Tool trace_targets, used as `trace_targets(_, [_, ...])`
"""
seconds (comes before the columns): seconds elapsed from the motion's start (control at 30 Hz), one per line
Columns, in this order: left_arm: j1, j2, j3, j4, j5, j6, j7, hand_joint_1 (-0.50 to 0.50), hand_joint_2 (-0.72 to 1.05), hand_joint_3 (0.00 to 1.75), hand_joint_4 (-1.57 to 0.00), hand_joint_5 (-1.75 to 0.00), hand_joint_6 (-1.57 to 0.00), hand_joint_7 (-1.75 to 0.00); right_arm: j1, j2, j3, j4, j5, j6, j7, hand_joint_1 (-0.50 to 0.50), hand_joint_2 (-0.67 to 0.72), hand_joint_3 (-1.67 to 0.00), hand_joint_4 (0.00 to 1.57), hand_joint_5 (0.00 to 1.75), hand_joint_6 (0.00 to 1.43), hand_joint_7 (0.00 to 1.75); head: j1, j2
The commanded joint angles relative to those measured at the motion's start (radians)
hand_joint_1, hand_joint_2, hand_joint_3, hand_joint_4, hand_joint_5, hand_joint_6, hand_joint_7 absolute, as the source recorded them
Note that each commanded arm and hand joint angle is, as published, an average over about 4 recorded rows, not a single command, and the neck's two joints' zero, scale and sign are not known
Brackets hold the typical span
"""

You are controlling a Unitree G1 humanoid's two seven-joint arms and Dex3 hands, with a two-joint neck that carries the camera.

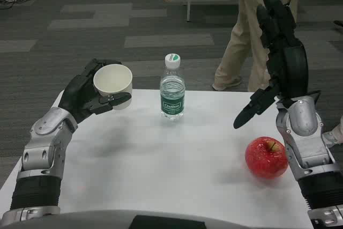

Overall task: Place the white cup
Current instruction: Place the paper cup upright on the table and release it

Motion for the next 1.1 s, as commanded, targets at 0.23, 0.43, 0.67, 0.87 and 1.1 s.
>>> trace_targets(0.23, [-0.022,0.019,-0.041,0.047,0.002,0.004,-0.003,-0.28,1.05,0.09,0.00,-0.92,-0.27,-1.68,0.000,0.020,-0.001,0.003,0.008,-0.002,-0.007,-0.17,0.72,0.00,0.00,0.00,0.00,0.07,-0.006,-0.018])
trace_targets(0.43, [-0.023,0.019,-0.042,0.047,0.002,0.004,-0.003,-0.28,1.00,0.09,0.00,-0.92,-0.28,-1.68,0.001,0.020,-0.001,0.005,0.008,-0.002,-0.007,-0.17,0.72,0.00,0.00,0.00,0.00,0.07,-0.008,-0.020])
trace_targets(0.67, [-0.022,0.020,-0.054,0.064,0.002,-0.001,-0.004,-0.28,1.05,0.09,0.00,-0.92,-0.27,-1.68,0.000,0.020,-0.001,0.005,0.008,-0.002,-0.007,-0.17,0.72,0.00,0.00,0.00,0.00,0.07,-0.006,-0.020])
trace_targets(0.87, [-0.022,0.019,-0.077,0.128,-0.004,-0.069,-0.003,-0.25,1.05,0.09,0.00,-0.92,-0.29,-1.68,0.001,0.020,-0.002,0.005,0.008,-0.002,-0.007,-0.17,0.72,0.00,0.00,0.00,0.00,0.07,-0.002,-0.020])
trace_targets(1.1, [-0.022,0.004,-0.115,0.272,-0.037,-0.244,0.000,-0.23,1.05,0.09,0.00,-0.92,-0.27,-1.68,0.001,0.023,-0.002,0.004,0.008,-0.002,-0.006,-0.17,0.72,0.00,0.00,0.00,0.00,0.07,0.010,-0.021])
